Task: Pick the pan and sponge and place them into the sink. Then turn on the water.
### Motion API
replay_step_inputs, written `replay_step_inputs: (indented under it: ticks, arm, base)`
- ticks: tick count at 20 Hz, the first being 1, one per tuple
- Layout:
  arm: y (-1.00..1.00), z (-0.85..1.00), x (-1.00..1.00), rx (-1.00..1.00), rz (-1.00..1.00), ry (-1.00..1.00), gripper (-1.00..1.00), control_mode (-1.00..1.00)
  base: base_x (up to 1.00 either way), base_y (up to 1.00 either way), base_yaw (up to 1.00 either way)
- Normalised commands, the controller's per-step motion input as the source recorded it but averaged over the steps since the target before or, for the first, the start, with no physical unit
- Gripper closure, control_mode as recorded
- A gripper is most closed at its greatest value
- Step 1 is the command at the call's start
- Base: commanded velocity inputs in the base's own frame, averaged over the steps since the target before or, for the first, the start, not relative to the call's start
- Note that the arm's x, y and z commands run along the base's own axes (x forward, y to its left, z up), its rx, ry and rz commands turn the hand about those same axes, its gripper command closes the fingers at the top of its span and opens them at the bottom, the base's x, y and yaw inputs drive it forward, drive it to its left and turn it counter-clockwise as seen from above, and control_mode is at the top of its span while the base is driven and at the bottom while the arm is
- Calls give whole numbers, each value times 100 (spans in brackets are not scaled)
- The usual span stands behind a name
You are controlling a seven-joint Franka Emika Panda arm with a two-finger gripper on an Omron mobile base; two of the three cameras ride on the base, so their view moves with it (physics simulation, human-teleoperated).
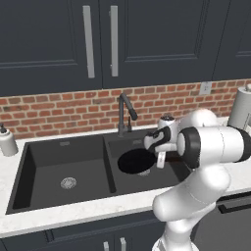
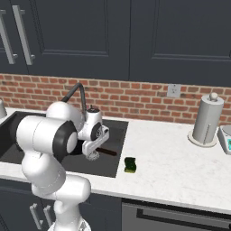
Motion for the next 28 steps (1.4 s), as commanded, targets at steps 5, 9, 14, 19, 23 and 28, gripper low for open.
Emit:
replay_step_inputs:
  ticks: [5,9,14,19,23,28]
  arm:
    - [0,-22,9,0,0,0,100,-100]
    - [2,-16,0,0,0,0,100,-100]
    - [10,-21,0,-1,0,0,100,-100]
    - [12,-21,1,-1,0,0,100,-100]
    - [9,-18,3,0,0,0,100,-100]
    - [0,-17,6,0,0,0,100,-100]
  base:
    - [0,0,0]
    - [0,0,0]
    - [0,0,0]
    - [0,0,0]
    - [0,0,0]
    - [0,0,0]
